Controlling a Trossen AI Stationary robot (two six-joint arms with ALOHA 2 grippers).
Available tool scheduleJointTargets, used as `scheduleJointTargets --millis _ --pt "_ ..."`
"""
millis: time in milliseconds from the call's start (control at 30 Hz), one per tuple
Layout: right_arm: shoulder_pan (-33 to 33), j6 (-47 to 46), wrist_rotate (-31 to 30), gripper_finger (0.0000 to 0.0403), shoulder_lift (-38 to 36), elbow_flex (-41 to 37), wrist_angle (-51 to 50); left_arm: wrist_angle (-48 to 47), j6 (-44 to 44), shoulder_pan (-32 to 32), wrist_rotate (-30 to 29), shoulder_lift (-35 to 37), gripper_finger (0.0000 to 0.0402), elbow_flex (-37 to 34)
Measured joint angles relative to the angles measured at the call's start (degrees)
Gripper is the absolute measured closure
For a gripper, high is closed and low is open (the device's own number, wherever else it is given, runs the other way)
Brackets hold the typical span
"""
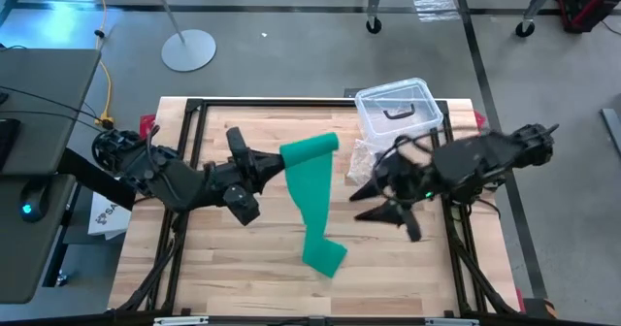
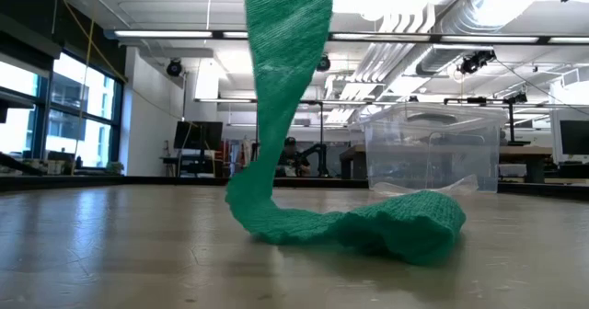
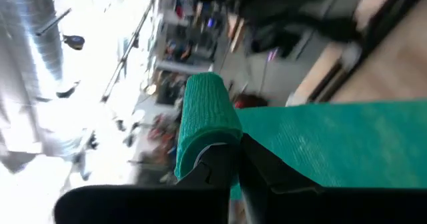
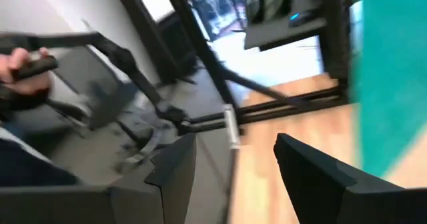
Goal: Roll bandage
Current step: Roll the green bandage
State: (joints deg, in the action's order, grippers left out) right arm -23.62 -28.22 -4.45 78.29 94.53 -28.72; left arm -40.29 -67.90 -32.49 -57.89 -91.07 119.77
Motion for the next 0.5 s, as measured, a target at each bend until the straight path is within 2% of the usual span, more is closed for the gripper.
scheduleJointTargets --millis 133,200,267,367,500 --pt "0.53 -9.17 0.16 0.0203 -4.59 -18.31 25.95 -2.32 -9.53 -1.32 -7.78 -0.09 0.0396 -0.34" --pt "1.24 -12.52 -0.39 0.0203 -5.67 -23.62 38.68 -3.17 -14.84 -1.77 -10.88 -0.11 0.0396 -1.21" --pt "1.93 -13.43 -1.62 0.0203 -5.76 -25.4 47.19 -3.76 -16.82 -1.97 -10.52 -0.15 0.0396 -2.21" --pt "2.31 -10.96 -2.56 0.0203 -5.69 -22.0 46.36 -3.62 -16.89 -2.11 -10.32 -0.17 0.0396 -3.77" --pt "2.16 -1.36 -6.74 0.0204 -5.57 -10.12 28.55 -2.97 -16.23 -2.08 -10.29 -0.2 0.0396 -5.56"
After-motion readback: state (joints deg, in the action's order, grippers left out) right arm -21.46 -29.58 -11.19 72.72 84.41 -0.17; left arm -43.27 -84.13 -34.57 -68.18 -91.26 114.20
